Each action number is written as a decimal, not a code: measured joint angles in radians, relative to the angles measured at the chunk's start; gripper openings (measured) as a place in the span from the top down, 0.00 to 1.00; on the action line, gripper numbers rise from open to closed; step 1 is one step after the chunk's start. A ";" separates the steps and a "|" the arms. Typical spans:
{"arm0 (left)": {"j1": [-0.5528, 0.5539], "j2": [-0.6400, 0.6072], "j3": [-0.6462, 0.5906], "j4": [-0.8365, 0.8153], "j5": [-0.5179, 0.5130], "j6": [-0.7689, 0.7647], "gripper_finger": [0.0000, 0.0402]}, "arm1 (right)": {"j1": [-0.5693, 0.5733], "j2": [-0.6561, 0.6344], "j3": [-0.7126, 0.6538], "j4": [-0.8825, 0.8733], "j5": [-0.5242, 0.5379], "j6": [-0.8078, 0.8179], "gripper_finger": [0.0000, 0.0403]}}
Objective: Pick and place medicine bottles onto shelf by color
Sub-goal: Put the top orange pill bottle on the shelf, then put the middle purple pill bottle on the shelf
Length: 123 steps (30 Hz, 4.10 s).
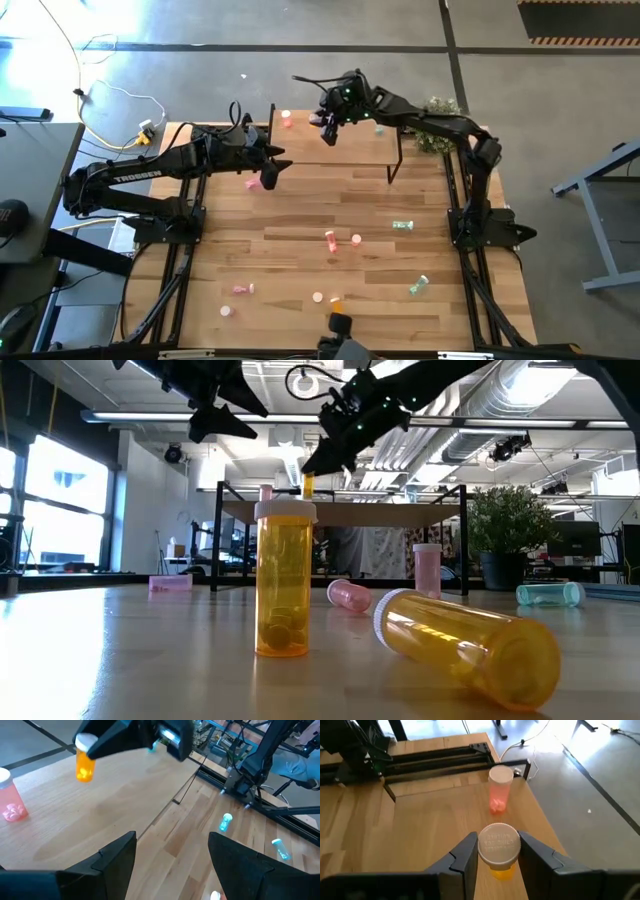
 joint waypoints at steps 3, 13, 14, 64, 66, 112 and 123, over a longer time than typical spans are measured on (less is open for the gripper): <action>0.000 0.000 0.000 0.000 0.000 0.000 0.41 | -0.001 0.017 0.000 0.008 0.003 -0.012 0.73; 0.000 0.000 0.000 0.000 0.000 0.000 0.41 | -0.002 0.059 0.001 0.037 0.032 -0.021 0.73; 0.000 0.000 0.000 0.000 0.000 0.000 0.41 | -0.002 0.059 0.001 0.035 0.034 -0.021 0.73; -0.036 -0.119 -0.001 -0.222 0.023 -0.071 0.41 | 0.046 0.055 0.421 -0.565 0.083 0.131 0.52; -0.061 -0.147 -0.001 -0.278 0.033 -0.078 0.41 | 0.066 0.055 0.448 -0.638 0.083 0.157 0.52; -1.037 0.140 -0.205 -0.345 0.060 -0.475 0.41 | 0.446 0.049 0.553 -0.970 0.166 0.341 0.52; -1.084 0.324 -0.204 -0.271 0.058 -0.501 0.41 | 0.421 -0.035 0.632 -1.017 0.198 0.330 0.52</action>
